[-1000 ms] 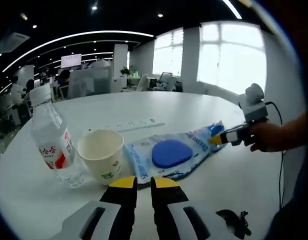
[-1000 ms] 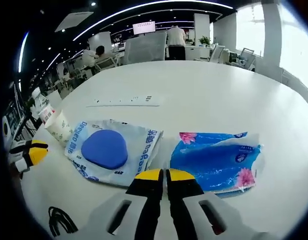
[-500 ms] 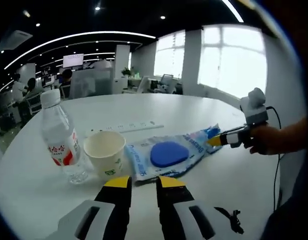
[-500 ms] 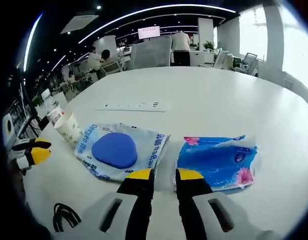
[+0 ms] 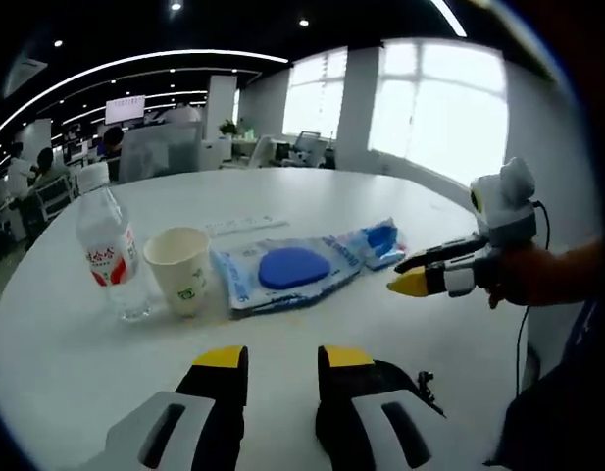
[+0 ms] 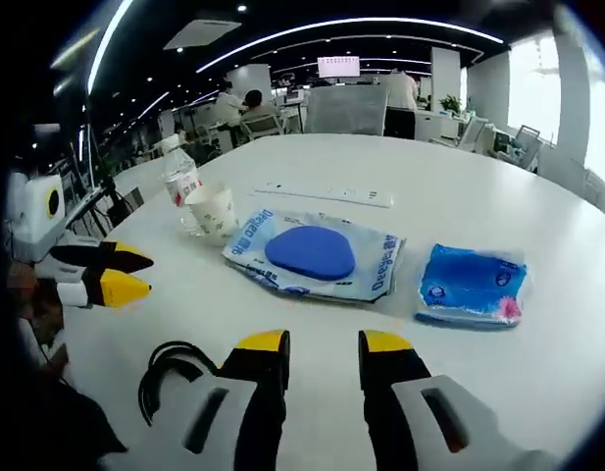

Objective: Arrange the tabletop items into an orderly group along one side of the table until the central work area is clear of visible clutter.

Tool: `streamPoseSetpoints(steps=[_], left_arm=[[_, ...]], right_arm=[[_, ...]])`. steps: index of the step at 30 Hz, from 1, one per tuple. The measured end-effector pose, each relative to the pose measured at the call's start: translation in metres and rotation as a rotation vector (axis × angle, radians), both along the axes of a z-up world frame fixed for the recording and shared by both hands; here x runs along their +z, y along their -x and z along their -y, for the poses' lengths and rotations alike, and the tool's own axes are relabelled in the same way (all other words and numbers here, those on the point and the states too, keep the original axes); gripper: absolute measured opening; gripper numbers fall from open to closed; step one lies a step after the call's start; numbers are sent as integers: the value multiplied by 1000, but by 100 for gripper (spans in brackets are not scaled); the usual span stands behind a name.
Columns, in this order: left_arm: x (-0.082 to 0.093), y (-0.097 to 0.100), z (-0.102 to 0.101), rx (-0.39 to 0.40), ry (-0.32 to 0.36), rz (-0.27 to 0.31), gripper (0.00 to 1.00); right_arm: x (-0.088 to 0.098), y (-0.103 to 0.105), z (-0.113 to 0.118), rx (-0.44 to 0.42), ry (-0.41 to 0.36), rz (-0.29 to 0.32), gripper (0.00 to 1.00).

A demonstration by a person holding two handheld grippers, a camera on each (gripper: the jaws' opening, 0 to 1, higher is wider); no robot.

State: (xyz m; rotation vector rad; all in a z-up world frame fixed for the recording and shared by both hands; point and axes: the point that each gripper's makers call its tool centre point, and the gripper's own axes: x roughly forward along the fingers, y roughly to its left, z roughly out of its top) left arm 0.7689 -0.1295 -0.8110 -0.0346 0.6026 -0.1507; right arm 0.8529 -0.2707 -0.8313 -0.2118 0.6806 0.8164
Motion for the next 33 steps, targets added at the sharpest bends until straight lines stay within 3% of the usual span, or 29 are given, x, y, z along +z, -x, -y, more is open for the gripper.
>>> streamPoseSetpoints(steps=[15,21,27,33], left_arm=[[-31,40,26,-54,58,-109,27],[-47,46,33,-76,64,-141,27],[-60,45,43,-93,54,-163,25],[-62,41,46,-79,54,-158,23]], right_arm=[[-24,81,-21,123,26,-75,26],[-34,93,-23,137,58,-84,28],[-44,100,-18,126,102,-101,23],[-43,100,-18,108,96,-88,22]])
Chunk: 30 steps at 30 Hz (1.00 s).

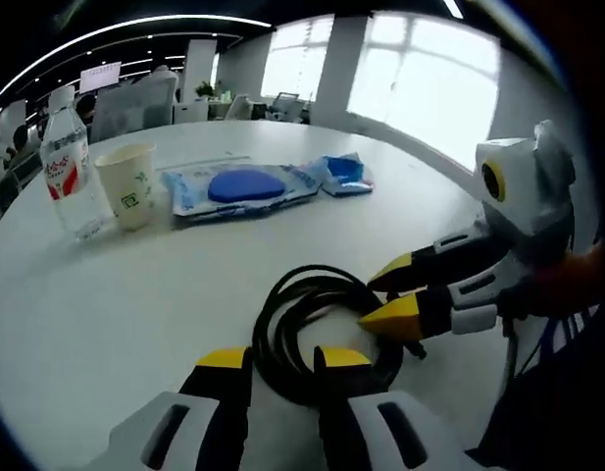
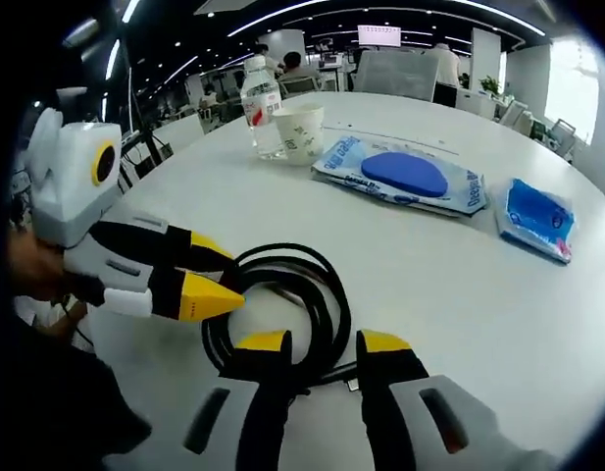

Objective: Arrange the tabletop items into an orderly group along one side of the table until the central work area is clear of visible clutter.

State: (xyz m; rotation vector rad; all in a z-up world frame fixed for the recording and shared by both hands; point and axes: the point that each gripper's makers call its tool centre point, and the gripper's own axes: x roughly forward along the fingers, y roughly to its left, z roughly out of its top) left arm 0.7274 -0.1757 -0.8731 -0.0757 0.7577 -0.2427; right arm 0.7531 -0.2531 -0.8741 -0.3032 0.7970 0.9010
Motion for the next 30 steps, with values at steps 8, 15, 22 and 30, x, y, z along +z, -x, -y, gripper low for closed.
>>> streamPoseSetpoints(steps=[8,15,22,30], left_arm=[[-2,-4,-1,-24,-50,20,20],[0,-4,4,-49,-85,20,16],[0,-3,3,-47,-116,-4,10],[0,0,4,-76,-138,-15,6]], right_arm=[[-1,-1,-2,-28,10,-8,17],[-3,-3,-3,-54,54,-8,12],[-3,-6,-2,-77,59,0,9],[-4,-7,0,-92,70,-4,6]])
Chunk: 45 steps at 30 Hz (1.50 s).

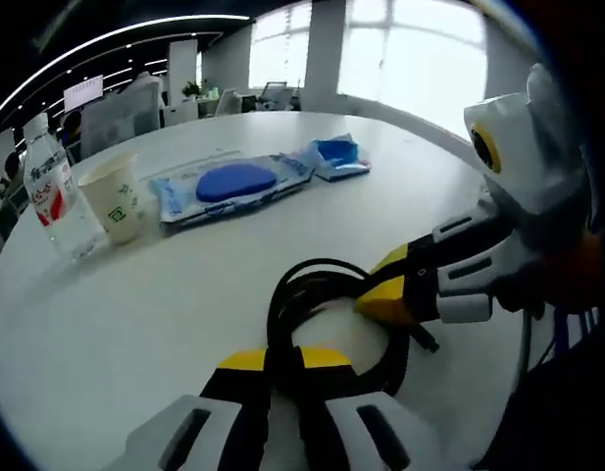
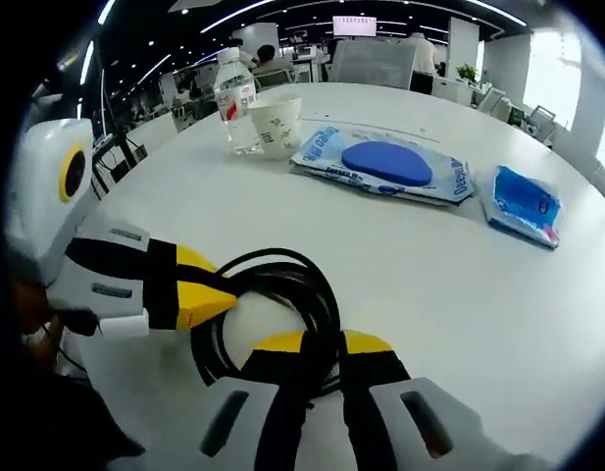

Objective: Arrange the tabletop items into an orderly group along one side of the table until the central work area is clear of visible clutter.

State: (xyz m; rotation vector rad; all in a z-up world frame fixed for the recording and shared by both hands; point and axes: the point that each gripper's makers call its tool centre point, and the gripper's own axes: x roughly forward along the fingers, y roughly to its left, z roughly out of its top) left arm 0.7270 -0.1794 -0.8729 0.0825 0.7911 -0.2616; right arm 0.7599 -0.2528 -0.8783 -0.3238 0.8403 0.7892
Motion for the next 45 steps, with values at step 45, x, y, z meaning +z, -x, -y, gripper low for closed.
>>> streamPoseSetpoints(steps=[45], left_arm=[[95,-58,52,-111,28,128,3]], right_arm=[[86,-46,57,-165,-126,111,4]])
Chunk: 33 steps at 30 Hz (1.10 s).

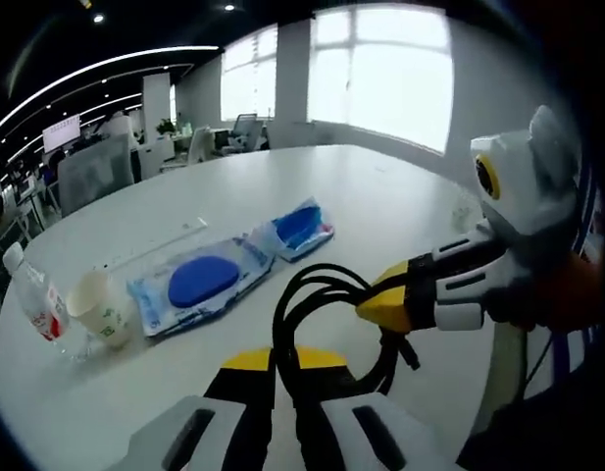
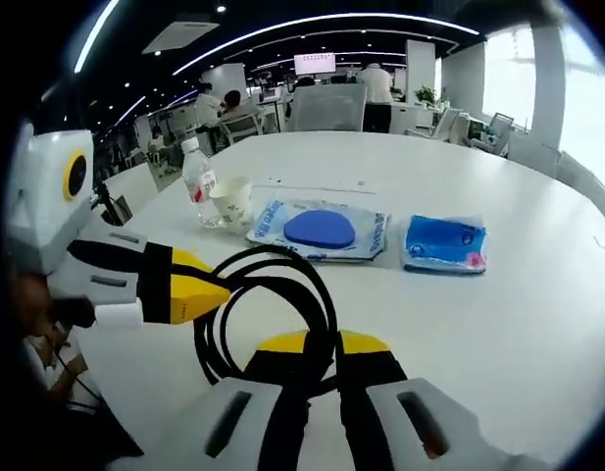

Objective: Arrange the tabletop items into an orderly group along one side of the table until the central work area is clear of visible clutter.

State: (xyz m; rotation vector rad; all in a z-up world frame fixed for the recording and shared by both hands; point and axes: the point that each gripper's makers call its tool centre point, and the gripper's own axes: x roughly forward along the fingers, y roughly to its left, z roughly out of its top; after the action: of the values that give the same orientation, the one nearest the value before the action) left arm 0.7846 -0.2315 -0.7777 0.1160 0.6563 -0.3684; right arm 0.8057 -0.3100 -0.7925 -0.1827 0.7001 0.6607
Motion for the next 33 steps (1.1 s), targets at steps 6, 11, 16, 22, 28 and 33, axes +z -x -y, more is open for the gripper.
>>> streamPoseSetpoints(steps=[6,11,16,22,28,33], left_arm=[[-4,-19,11,-12,17,-1,3],[-8,-33,21,-14,29,-9,3],[-16,-42,31,-13,42,-24,3],[-27,-54,39,-21,45,-55,3],[-43,-63,42,-41,14,-99,3],[-53,-74,45,-44,11,-119,3]], right_arm=[[3,-16,13,-10,9,5,4],[-1,-28,22,-9,28,7,4],[-8,-38,31,-13,46,-3,5],[-21,-48,40,-20,65,-24,5],[-39,-59,44,-4,73,-45,5],[-48,-68,45,-4,90,-54,6]])
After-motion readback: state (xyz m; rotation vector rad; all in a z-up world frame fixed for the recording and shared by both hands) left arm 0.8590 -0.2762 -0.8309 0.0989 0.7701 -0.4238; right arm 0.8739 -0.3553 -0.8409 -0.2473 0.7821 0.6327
